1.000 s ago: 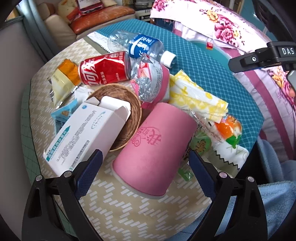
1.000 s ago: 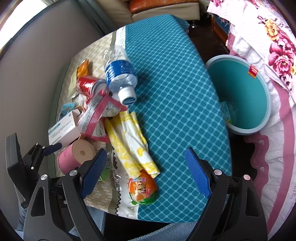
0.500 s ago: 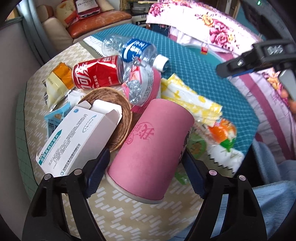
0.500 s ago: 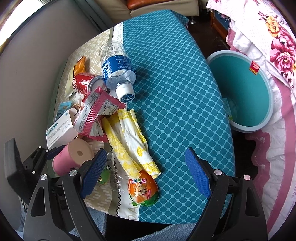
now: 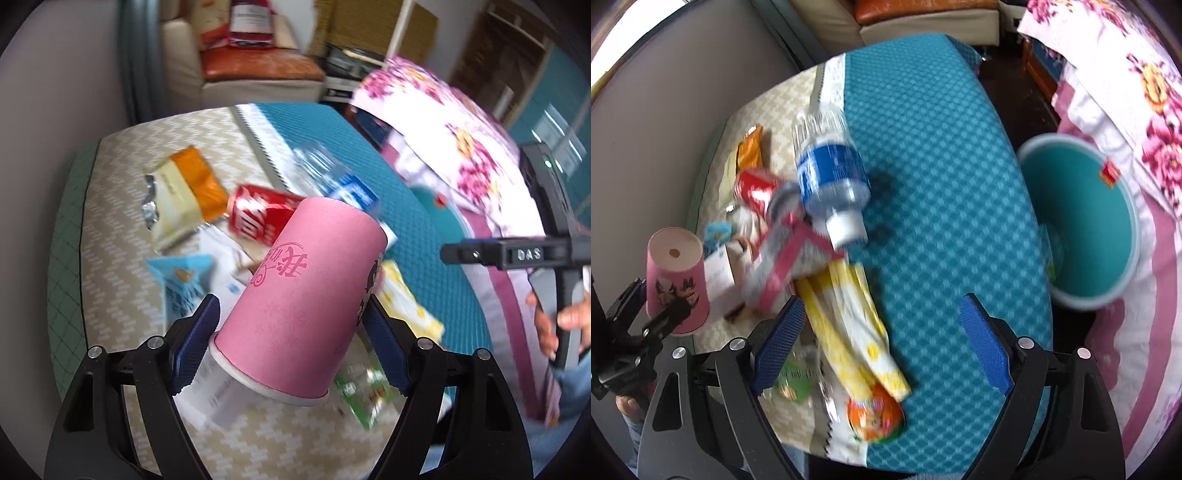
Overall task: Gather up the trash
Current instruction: 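Grasp the pink paper cup with the left tool while the right tool grasps the water bottle, then carry the pink cup and bottle over the wastebasket and open both tools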
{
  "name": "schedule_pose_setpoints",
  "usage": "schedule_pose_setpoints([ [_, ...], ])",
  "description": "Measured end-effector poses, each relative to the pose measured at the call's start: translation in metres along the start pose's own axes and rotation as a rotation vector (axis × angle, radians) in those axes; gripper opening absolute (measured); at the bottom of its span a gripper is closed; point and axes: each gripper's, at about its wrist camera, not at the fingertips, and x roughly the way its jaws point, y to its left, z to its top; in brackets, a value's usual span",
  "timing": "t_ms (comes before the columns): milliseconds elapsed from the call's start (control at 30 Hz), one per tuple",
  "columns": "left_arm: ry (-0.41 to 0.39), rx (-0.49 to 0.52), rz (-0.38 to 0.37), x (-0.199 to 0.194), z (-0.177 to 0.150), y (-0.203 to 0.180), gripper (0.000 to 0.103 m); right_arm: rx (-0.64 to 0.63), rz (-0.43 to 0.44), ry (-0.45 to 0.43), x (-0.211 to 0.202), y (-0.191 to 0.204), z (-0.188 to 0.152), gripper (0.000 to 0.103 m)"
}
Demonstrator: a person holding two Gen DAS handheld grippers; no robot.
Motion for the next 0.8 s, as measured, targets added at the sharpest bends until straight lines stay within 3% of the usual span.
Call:
schedule_pose_setpoints([
  [233,-0.034,-0.089,0.011,0.009,0.033,0.026,0.079,-0.098,-0.015,-0.043,0.015,0.025,0.054,0.082],
  [367,-0.039,-0.109,0.014,0.016,0.044,0.037,0.079,-0.129,0.010,-0.018,0.035,0.037,0.078,0.069],
  [433,-0.035,-0.121,0.014,0.021,0.050,0.043,0.079,-0.133,0.031,0.003,0.047,0.041,0.088,0.069],
  [700,-0.019,-0.148,0.019,0.036,0.058,0.057,0.079,-0.120,0.080,0.055,0.086,0.050,0.114,0.069],
  [800,-0.009,-0.151,0.024,0.039,0.058,0.056,0.079,-0.114,0.095,0.048,0.093,0.048,0.113,0.063],
])
